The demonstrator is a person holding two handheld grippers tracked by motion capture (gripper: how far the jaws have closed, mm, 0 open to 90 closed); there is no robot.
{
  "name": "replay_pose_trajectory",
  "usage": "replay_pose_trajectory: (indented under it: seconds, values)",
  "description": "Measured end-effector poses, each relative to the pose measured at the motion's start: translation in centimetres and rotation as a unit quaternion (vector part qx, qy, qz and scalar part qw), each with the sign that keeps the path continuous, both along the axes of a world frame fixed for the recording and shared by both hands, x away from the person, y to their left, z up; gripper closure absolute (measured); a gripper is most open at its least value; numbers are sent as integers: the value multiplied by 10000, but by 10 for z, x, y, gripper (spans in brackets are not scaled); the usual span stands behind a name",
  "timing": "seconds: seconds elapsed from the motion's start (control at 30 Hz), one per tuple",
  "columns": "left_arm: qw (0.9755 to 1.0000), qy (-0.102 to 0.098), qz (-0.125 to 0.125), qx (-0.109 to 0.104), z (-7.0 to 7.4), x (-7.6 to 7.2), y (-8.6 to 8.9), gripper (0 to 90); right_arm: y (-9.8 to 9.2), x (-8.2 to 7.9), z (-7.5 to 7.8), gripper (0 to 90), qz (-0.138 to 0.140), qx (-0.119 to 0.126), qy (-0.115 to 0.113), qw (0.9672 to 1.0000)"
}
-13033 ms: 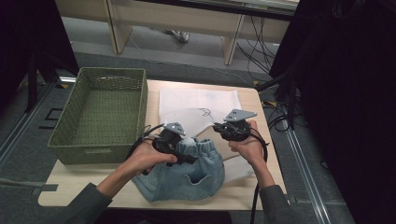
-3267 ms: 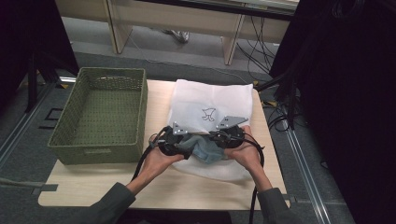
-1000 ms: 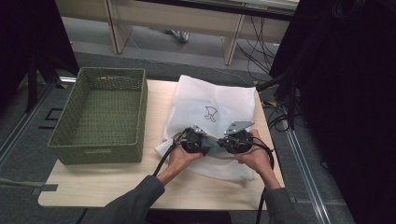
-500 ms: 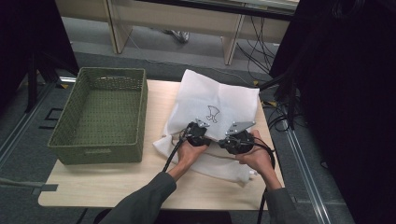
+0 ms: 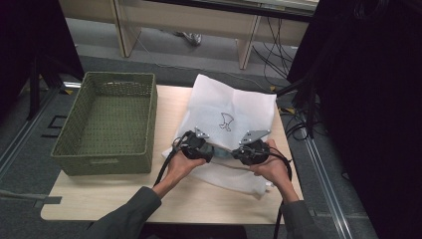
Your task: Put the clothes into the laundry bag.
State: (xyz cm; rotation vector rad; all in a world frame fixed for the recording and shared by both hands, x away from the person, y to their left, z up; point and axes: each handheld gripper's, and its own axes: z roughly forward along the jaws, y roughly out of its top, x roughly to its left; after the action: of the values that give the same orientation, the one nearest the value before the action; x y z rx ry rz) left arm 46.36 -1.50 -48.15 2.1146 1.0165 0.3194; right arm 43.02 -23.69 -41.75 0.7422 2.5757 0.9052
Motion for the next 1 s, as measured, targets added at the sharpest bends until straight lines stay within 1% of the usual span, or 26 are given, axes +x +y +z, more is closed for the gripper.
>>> replay_pose_trajectory:
  seconds: [0.07,0.1,0.13,0.17,0.2,0.23,0.3,0.33,0.37,0.4,0.43,0.47,0.5,0.53,0.57,0.6,0.63,0.67,0.7,0.77,0.8,0.83,0.9,0.93,0.97,1.0]
  values:
    - [9998,159,93,-87,-6,2,-3,382,0,0,0,861,-17,3,-16,10000]
    - [9998,174,93,-73,-9,3,-5,379,0,0,0,861,-18,11,-14,10000]
    - [9998,147,91,-91,-13,4,-8,415,0,0,0,862,-13,9,-27,10000]
    - [9997,184,64,-113,-16,6,-10,478,0,-1,1,862,-55,3,-13,10000]
    - [9999,140,19,-81,-18,8,-12,555,0,-1,1,862,-39,1,-54,10000]
    - [9998,151,52,-125,-20,10,-15,649,0,-1,1,863,-20,-1,-34,10000]
    - [9993,156,160,-292,-22,17,-22,760,1,-2,1,865,7,-37,30,10000]
    - [9992,128,181,-319,-23,19,-24,790,2,-1,0,865,77,-15,3,10000]
    - [9990,97,249,-345,-23,23,-28,808,3,-1,0,865,82,-19,-13,10000]
    - [9988,90,299,-382,-21,27,-31,818,2,-1,1,866,74,-82,-64,9999]
    - [9985,139,293,-439,-20,29,-33,824,3,-1,1,868,134,-71,-55,9999]
    - [9980,106,373,-503,-18,30,-35,826,3,-1,1,869,156,-46,-40,9999]
    - [9980,69,384,-499,-17,31,-37,827,2,-1,1,868,149,-22,-17,9999]
    - [9981,30,389,-476,-18,32,-39,826,1,-2,2,868,96,-72,-27,9999]
    - [9983,-32,414,-417,-19,31,-40,824,1,-1,2,868,121,-66,-29,9999]
    - [9987,4,373,-338,-22,31,-39,821,1,-2,2,868,94,-38,7,9999]
    - [9986,17,410,-347,-24,30,-39,812,2,-3,0,868,100,-20,68,9999]
    - [9991,87,289,-301,-23,29,-36,792,2,-3,-2,868,142,-62,65,9999]
    - [9987,154,323,-351,-23,26,-35,759,4,-4,-4,868,81,-91,162,9998]
    - [9992,184,182,-300,-19,19,-29,676,7,-4,-11,868,151,-246,266,9992]
    - [9995,199,93,-220,-15,13,-23,628,9,-4,-16,868,155,-266,328,9990]
    - [9996,204,58,-176,-12,10,-19,571,12,-4,-22,868,196,-342,352,9986]
    - [9994,324,-96,-43,-6,0,-9,504,15,-3,-29,869,243,-538,436,9973]
    - [9990,416,-181,10,-2,-8,-1,471,17,-1,-34,869,310,-635,419,9966]
    - [9989,383,-252,34,1,-13,4,454,19,-1,-37,869,354,-834,473,9948]
    - [9988,388,-291,54,4,-17,8,436,21,-1,-38,869,344,-861,483,9945]
